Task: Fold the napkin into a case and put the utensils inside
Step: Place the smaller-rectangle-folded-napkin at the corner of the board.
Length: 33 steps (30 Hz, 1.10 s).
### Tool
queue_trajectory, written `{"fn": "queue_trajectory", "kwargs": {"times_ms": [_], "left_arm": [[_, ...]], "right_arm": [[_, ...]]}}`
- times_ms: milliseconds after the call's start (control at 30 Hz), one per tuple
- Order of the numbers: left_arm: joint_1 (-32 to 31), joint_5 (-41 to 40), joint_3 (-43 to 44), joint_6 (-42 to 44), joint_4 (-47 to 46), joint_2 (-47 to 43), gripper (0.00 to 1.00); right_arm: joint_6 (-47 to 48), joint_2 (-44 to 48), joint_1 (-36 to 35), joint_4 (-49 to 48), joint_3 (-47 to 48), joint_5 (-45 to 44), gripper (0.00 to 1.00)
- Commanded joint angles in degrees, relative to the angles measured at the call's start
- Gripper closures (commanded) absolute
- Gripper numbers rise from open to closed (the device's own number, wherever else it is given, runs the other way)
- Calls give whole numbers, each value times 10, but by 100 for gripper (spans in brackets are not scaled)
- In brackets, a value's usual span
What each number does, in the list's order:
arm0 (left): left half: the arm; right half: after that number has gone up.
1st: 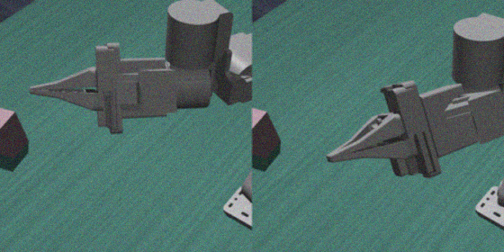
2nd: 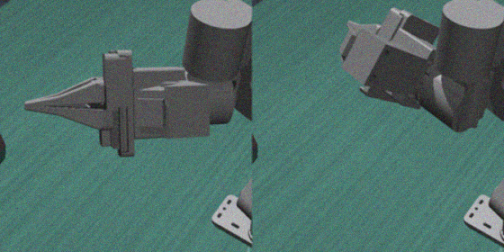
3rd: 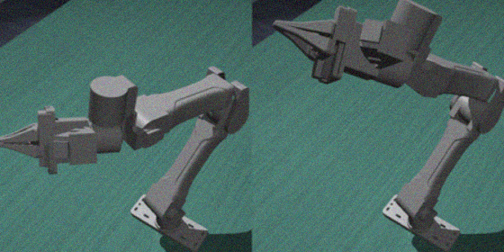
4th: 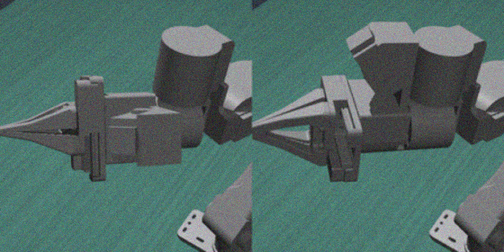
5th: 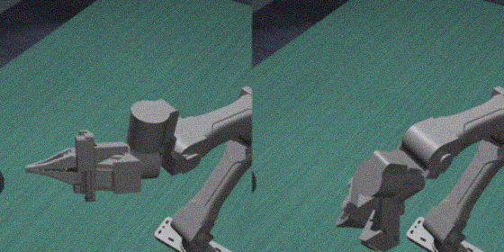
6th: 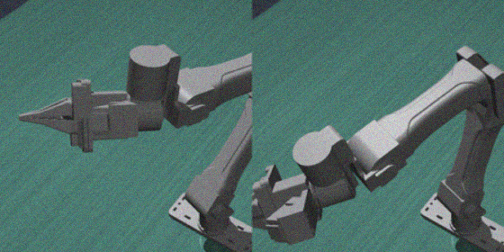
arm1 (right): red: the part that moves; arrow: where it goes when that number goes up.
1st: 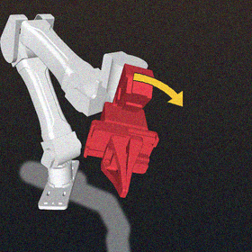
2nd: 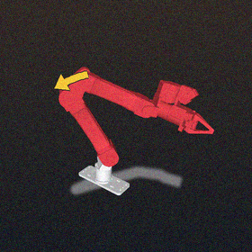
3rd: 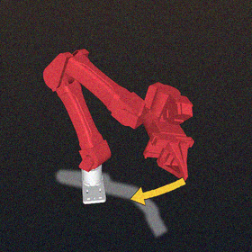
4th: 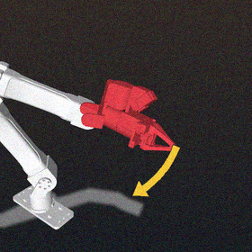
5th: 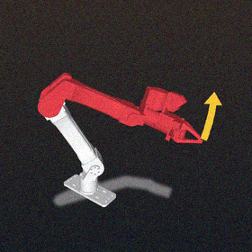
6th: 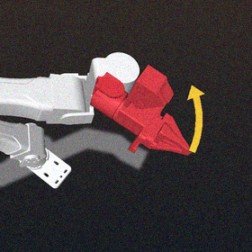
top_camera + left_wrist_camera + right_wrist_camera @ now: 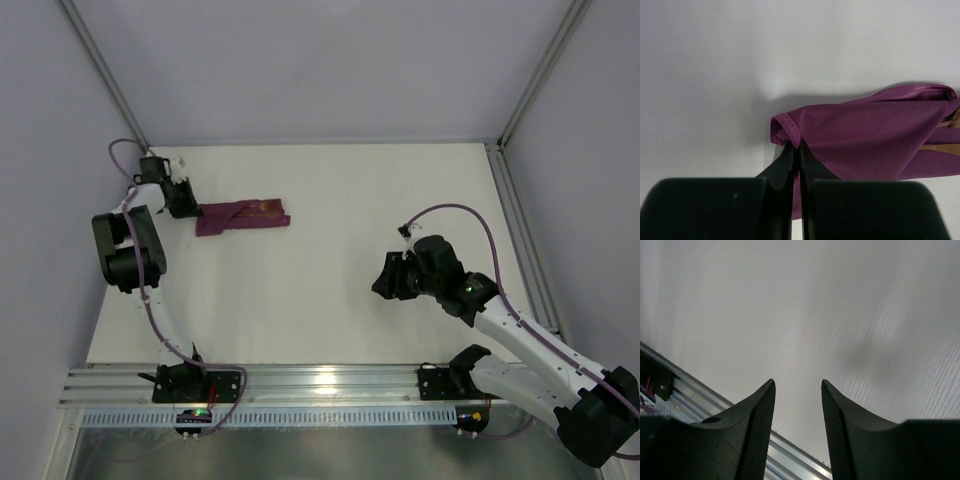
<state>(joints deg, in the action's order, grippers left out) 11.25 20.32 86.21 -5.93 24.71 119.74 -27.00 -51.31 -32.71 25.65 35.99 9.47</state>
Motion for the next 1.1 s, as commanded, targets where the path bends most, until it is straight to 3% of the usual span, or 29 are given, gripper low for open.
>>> {"fn": "queue_trajectory", "kwargs": {"times_ms": [0, 200, 400, 500, 600, 633, 967, 1067], "left_arm": [[56, -23, -15, -61, -65, -44, 100], [170, -36, -71, -205, -182, -57, 100], [202, -56, -138, -245, -264, -85, 100], [202, -42, -141, -244, -256, -87, 100], [201, -47, -143, -234, -233, -88, 83], [202, -47, -149, -232, -229, -91, 72], [194, -56, -186, -146, -177, -173, 49], [188, -75, -210, -105, -176, -221, 41]], "right_arm": [[12, 10, 4, -2, 0, -11, 53], [15, 13, 5, -1, 5, -15, 53], [21, 22, 5, 13, 11, -23, 53], [21, 24, 5, 15, 14, -22, 53], [23, 24, 5, 18, 17, -19, 53], [22, 24, 5, 19, 18, -17, 53], [33, 25, 6, 9, 23, 3, 53], [42, 19, 6, 19, 41, 3, 49]]}}
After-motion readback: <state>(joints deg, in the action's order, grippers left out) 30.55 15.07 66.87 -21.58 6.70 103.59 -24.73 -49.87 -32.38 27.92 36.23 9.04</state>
